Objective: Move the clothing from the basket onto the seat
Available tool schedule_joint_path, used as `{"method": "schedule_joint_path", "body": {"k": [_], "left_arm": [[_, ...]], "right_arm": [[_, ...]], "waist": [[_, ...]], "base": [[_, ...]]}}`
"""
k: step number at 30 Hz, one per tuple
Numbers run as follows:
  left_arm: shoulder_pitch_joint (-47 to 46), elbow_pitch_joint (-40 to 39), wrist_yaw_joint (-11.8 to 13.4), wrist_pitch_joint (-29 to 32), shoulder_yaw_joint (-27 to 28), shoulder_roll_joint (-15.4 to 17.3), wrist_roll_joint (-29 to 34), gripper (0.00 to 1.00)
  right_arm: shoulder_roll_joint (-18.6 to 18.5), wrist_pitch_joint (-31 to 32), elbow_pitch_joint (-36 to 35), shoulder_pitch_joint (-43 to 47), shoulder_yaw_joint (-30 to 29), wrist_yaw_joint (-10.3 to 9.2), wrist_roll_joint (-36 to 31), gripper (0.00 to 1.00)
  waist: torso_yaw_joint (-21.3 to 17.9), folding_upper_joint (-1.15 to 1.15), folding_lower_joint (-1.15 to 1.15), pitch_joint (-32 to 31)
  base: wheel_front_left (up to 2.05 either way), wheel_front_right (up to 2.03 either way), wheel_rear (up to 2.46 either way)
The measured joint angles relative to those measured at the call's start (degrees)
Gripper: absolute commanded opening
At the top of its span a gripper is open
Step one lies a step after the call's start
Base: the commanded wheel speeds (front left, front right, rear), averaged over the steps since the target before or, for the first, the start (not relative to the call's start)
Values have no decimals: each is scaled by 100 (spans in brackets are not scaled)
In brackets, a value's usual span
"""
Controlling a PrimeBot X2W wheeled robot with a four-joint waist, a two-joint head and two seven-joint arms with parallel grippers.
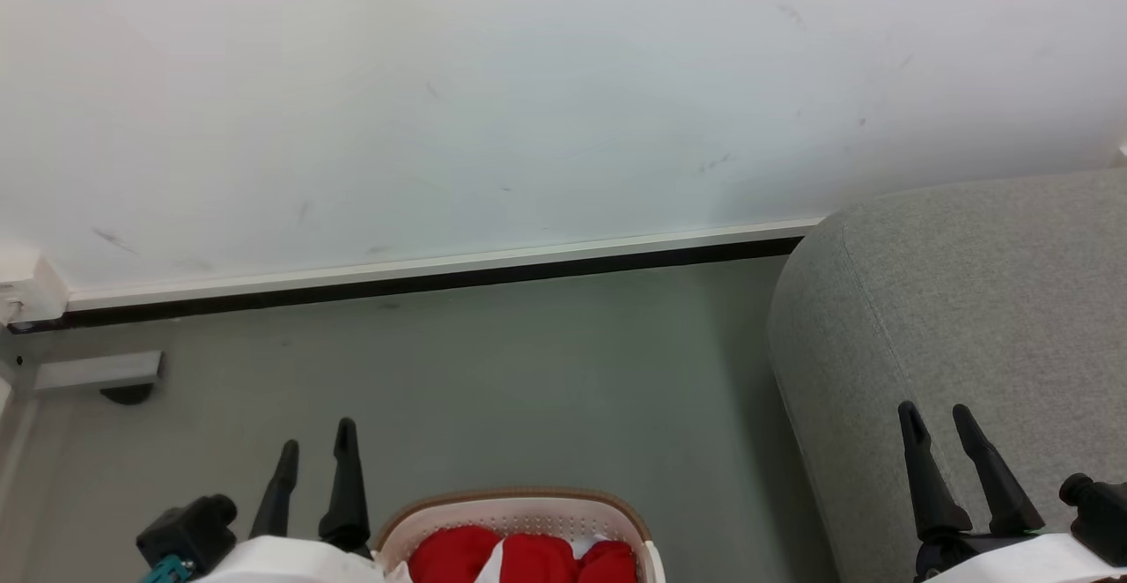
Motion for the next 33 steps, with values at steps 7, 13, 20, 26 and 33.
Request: {"method": "schedule_joint_path", "body": {"k": [7, 13, 20, 26, 33], "left_arm": [[1, -9, 48, -97, -78, 4, 393, 100], [5, -11, 48, -192, -140, 7, 677, 100], [7, -62, 93, -290, -180, 9, 1048, 100], [8, -69, 99, -350, -226, 10, 1324, 100], [9, -68, 132, -441, -285, 13, 1646, 100]], "right_arm": [[-12, -98, 27, -3, 3, 0, -289, 100], [-43, -180, 45, -24, 74, 0, -526, 100], [-77, -280, 40, -29, 132, 0, -809, 100], [-77, -341, 25, -40, 147, 0, -1028, 100], [-104, -432, 29, -42, 191, 0, -1228, 100]], "waist": [[-41, 0, 0, 16], [-81, 0, 0, 21], [-113, 0, 0, 33], [-140, 0, 0, 54], [-169, 0, 0, 65]], "base": [[0, 0, 0], [0, 0, 0], [0, 0, 0], [0, 0, 0], [0, 0, 0]]}}
